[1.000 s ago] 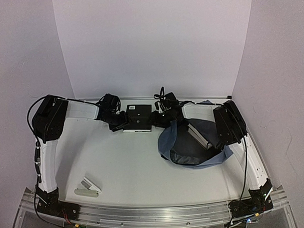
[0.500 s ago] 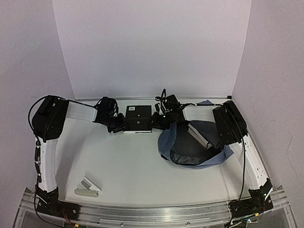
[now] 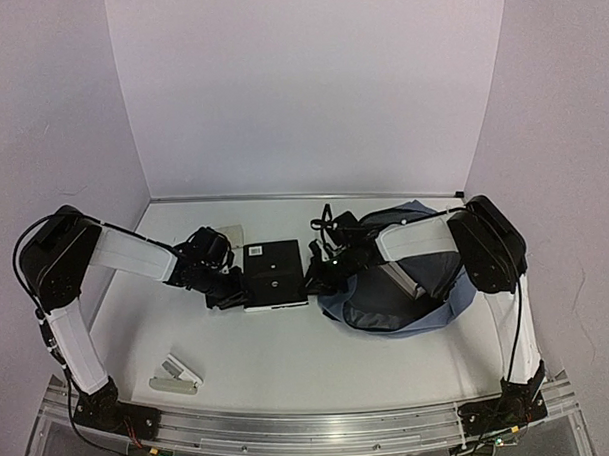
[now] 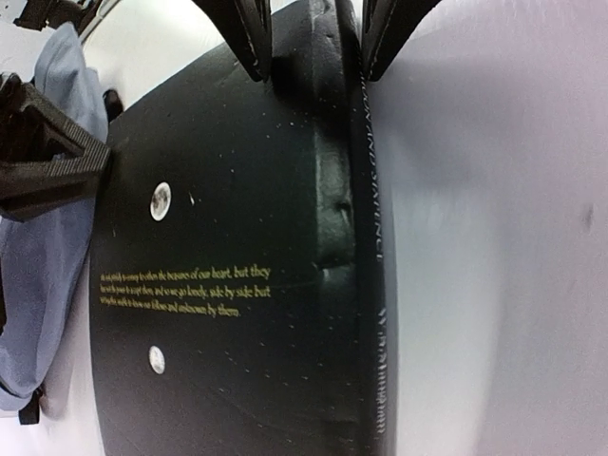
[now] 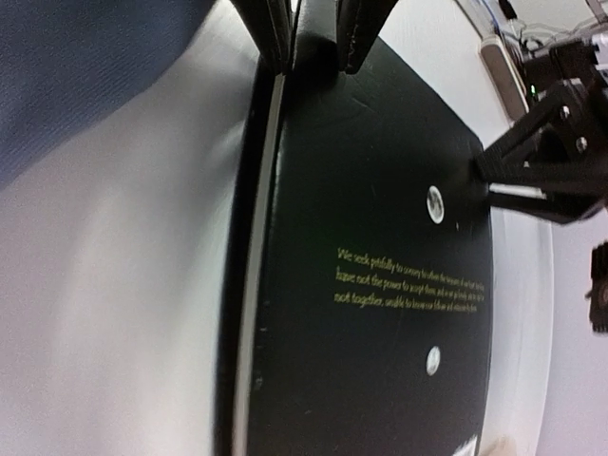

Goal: Pack the student bag
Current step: Pick up the stationery from the center of the board.

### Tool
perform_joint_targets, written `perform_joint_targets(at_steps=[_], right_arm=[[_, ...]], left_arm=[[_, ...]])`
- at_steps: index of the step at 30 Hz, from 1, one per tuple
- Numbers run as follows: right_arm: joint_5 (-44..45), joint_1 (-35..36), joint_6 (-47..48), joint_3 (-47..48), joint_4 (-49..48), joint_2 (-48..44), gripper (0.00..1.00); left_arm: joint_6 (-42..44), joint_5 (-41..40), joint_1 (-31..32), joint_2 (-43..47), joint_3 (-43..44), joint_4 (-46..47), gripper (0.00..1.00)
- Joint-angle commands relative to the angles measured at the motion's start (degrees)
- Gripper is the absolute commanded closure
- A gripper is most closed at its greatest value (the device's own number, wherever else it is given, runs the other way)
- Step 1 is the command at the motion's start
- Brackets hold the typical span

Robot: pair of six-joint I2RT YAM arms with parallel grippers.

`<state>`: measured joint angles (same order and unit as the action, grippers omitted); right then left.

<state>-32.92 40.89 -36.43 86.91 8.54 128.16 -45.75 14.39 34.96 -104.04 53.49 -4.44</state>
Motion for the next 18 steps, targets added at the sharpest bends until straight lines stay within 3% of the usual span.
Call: perform_joint_targets(at_steps=[1,5,8,9,12,18], right_arm=[[-6.8,3.2,0.2,-1.6,-3.8,-5.6,0.88],[-9.1,3.3,-2.8,-3.8,-8.3,-7.4,0.99],[-9.3,3.5,-4.0,-4.6,-11.0,-8.2,1.0],[-9.3,3.5,-4.2,-4.7,-11.3,-8.0,1.0],[-9.5,3.7,-5.6,-4.7,-12.8,-6.5,0.86],[-12.6,3.7,-11.6,-5.0,-18.9,-2.9,0.82]], left_arm=[[-3.1,1.9,1.1,4.3,-4.1,5.8,0.67],[-3.3,1.2,1.1,5.0,-5.4,6.4,0.66],[-3.3,1.1,1.1,4.9,-5.3,6.7,0.65],[-3.3,1.1,1.1,4.9,-5.2,6.8,0.65],[-3.2,1.3,1.1,4.6,-4.5,6.8,0.65],[-2.9,1.4,1.2,4.1,-4.2,7.0,0.64]])
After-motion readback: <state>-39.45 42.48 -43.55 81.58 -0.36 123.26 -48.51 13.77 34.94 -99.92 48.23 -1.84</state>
